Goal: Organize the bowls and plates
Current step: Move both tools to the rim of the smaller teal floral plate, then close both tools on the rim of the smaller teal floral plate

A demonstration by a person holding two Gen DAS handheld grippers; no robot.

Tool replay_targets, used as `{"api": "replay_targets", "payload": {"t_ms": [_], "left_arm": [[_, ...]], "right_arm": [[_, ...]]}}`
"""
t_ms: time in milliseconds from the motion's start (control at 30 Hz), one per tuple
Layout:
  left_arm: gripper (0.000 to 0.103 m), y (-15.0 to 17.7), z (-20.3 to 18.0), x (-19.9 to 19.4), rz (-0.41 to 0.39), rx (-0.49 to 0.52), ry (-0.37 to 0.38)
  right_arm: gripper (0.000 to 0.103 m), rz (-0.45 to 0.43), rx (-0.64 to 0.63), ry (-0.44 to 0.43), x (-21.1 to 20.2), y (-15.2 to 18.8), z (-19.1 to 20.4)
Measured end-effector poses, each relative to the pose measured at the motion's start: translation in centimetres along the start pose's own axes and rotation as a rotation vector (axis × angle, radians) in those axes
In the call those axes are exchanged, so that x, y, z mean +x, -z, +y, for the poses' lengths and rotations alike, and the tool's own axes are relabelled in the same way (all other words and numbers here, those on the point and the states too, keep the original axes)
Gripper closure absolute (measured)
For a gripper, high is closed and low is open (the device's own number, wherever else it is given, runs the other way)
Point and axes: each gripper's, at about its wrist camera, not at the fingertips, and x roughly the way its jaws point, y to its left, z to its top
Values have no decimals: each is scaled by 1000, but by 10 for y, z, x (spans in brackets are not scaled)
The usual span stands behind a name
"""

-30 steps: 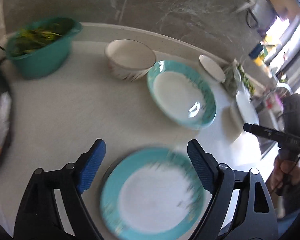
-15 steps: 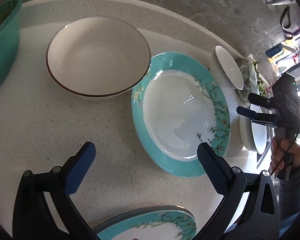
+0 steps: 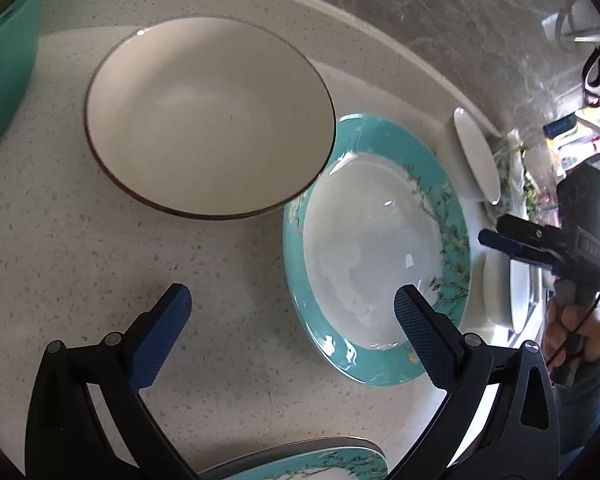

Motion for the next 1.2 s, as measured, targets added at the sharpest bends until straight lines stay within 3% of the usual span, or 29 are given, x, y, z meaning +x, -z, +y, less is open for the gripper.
{"api": "replay_targets", "payload": {"t_ms": [133,333,433,500,567,667,1100,1200], "left_arm": [[2,-2,-6,13,17,5,-12],[24,-8,-15,17,7,35,-39],[38,-10,-18,18,5,45,-50],[62,-12,-20,20,8,45,-54],[76,-13,-21,23,14,50,-56],[78,-15,-23,26,9,57,-50],[78,-22,-20,30,-7,15,-24],[90,-20,-22,29,-9,42,-69]], "right_arm": [[35,32,-7,13,11,0,-2],[42,55,17,16,24,-1,-13],[44,66,16,12,29,-1,-13],[52,75,4,13,32,0,-12],[64,87,2,13,34,1,-13],[76,93,4,15,37,2,-14],[78,84,37,-14,39,1,-19],[82,86,18,4,38,0,-18]]}}
